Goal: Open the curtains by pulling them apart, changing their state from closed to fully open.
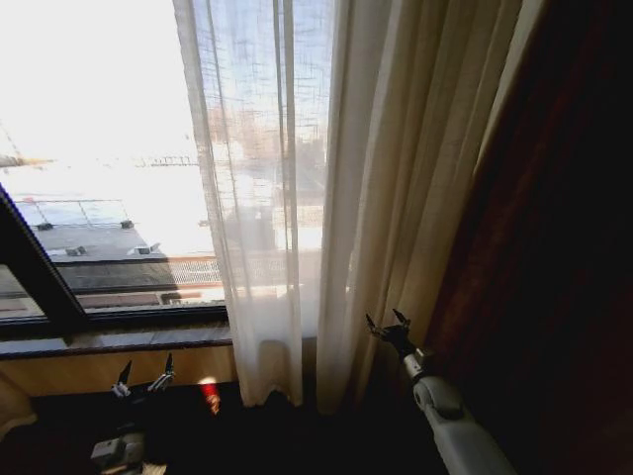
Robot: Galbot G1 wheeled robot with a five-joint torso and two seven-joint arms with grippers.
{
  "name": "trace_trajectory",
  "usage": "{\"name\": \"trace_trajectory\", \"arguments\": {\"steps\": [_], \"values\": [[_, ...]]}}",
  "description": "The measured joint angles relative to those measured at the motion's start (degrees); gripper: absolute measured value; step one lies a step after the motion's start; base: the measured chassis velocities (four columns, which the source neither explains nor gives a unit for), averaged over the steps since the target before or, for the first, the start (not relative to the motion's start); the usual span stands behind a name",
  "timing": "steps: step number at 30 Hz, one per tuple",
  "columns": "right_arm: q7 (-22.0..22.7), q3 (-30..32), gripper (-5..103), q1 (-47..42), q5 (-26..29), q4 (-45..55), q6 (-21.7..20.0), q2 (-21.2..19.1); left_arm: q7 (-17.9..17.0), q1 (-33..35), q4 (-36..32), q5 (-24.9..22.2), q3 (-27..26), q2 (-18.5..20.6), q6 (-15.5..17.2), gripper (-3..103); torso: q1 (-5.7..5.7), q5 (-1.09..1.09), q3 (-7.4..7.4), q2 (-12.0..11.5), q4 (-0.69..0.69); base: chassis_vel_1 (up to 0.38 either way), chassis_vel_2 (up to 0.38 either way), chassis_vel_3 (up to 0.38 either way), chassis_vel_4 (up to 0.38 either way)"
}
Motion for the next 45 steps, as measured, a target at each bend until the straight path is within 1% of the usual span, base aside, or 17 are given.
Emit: {"name": "trace_trajectory", "arguments": {"steps": [7,11,13,16,21,29,35,36,38,41,43,45], "values": [[-0.7,0.0,100,0.0,-0.3,-0.1,0.0,0.2,0.0,0.0,0.0,0.0,0.0,0.0,0.0,100,-0.01,-0.01,0.00,0.0,0.01,0.372,0.313,-0.341,-0.306],[-1.1,-0.1,100,0.1,-0.5,-0.2,0.0,0.2,0.0,0.0,0.0,0.0,0.0,0.0,0.0,100,0.00,0.00,0.00,0.0,-0.01,0.380,0.348,-0.345,-0.361],[-1.3,-0.1,100,0.1,-0.5,-0.2,0.0,0.3,0.0,0.0,0.0,0.0,0.0,0.0,0.0,100,0.00,-0.04,0.00,0.0,0.01,0.351,0.401,-0.360,-0.372],[-1.5,-0.1,100,0.1,-0.7,-0.4,0.1,0.5,0.0,0.0,0.0,0.0,0.0,0.0,0.0,100,0.00,0.00,0.00,0.0,0.00,0.368,0.390,-0.365,-0.396],[-1.3,-0.3,100,0.4,-0.6,-0.8,0.6,0.7,0.0,0.0,0.0,0.0,0.0,0.0,0.0,100,0.01,-0.02,0.00,0.0,0.00,0.347,0.367,-0.363,-0.343],[-0.7,-0.9,100,0.8,0.3,-1.0,1.0,1.3,0.0,0.0,0.0,0.0,0.0,0.0,0.0,100,0.01,0.00,0.00,0.0,0.01,0.327,0.329,-0.325,-0.323],[-2.5,-0.7,100,1.0,-0.5,-1.2,0.7,1.4,0.0,0.0,0.0,0.0,0.0,0.0,0.0,100,0.01,-0.05,0.00,0.0,0.01,0.144,0.156,-0.154,-0.167],[-3.6,-0.5,100,1.0,-0.7,-1.3,0.6,1.4,0.0,0.0,0.0,0.0,0.0,0.0,0.0,100,0.02,-0.04,0.00,0.0,0.01,0.066,0.020,-0.037,-0.085],[-5.2,-0.5,100,1.0,-0.1,-1.9,1.6,1.5,0.0,0.0,0.0,0.0,0.0,0.0,0.0,100,0.01,-0.01,0.00,0.0,0.01,0.000,0.000,0.000,0.000],[-5.7,-0.6,100,1.1,0.2,-2.1,1.8,1.6,0.0,0.0,0.0,0.0,0.0,0.0,0.0,100,-0.01,0.07,0.00,0.0,-0.01,0.000,0.000,0.000,0.000],[-5.9,-0.7,100,1.3,0.3,-2.3,1.8,1.8,0.0,0.0,0.0,0.0,0.0,0.0,0.0,100,-0.01,0.01,0.00,0.0,-0.02,-0.068,-0.033,0.070,0.023],[-6.0,-0.8,100,1.6,0.3,-2.5,1.9,1.8,0.0,0.0,0.0,0.0,0.0,0.0,0.0,100,-0.01,0.01,0.00,0.0,-0.02,-0.084,-0.022,0.071,-0.001]]}}
